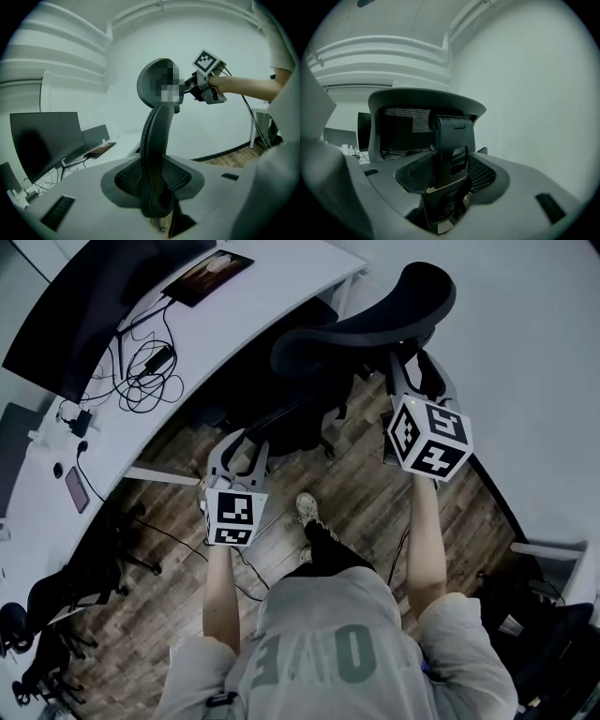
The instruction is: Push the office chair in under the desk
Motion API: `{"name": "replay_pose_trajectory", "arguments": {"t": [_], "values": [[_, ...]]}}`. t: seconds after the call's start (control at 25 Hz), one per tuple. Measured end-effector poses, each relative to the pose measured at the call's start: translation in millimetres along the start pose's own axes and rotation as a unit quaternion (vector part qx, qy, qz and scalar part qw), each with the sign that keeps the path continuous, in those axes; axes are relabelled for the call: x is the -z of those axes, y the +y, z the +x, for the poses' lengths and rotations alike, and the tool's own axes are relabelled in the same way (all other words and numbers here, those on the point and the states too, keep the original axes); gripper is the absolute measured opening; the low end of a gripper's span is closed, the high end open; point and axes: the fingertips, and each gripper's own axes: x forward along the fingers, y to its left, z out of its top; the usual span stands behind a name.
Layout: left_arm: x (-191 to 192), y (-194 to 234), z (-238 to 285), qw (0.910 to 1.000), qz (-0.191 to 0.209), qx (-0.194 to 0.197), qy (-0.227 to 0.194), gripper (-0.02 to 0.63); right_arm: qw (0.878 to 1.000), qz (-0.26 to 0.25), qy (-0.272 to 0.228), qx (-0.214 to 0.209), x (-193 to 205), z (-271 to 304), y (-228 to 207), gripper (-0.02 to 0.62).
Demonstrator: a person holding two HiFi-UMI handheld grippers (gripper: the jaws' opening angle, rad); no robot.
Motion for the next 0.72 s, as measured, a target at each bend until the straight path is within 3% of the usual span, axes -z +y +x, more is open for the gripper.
{"name": "replay_pose_trajectory", "arguments": {"t": [0.72], "values": [[1, 107, 82, 0.9989, -0.016, -0.039, 0.019, 0.146, 0.999, -0.017, -0.001, -0.044, -15, 142, 47, 0.215]]}}
